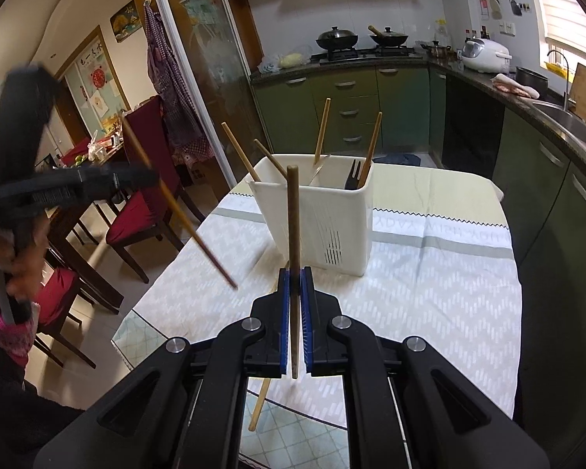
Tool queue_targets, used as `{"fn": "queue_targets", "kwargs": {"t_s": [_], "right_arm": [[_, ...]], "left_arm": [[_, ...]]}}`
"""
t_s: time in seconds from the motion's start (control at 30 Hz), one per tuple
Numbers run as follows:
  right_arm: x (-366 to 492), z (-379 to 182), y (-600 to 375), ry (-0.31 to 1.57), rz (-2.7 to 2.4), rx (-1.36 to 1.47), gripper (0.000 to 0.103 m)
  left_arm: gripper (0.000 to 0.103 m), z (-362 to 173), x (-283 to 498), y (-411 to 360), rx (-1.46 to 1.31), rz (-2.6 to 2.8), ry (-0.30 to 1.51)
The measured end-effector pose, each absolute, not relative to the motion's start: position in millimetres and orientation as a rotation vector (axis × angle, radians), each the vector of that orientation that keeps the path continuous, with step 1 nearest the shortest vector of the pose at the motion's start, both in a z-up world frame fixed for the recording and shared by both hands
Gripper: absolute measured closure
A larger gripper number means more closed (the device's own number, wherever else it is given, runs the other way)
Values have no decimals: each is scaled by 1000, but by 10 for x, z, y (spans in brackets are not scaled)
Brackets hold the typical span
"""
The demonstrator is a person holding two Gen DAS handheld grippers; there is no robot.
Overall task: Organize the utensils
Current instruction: 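Lift both chopsticks upright and carry them over the utensil holder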
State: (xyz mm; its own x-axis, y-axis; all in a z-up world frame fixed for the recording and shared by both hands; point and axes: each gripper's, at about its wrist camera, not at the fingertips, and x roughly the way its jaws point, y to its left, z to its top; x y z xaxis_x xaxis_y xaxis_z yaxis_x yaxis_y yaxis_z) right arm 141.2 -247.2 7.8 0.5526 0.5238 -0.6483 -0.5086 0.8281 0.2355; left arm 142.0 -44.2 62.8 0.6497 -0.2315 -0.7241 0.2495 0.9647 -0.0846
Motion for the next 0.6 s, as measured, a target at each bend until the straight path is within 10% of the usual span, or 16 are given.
{"fn": "queue_targets", "kwargs": {"t_s": [0.6], "right_arm": [[1372, 141, -2616, 760, 606, 36, 97]], "left_arm": [[97, 1404, 1986, -564, 4, -206, 630]]}}
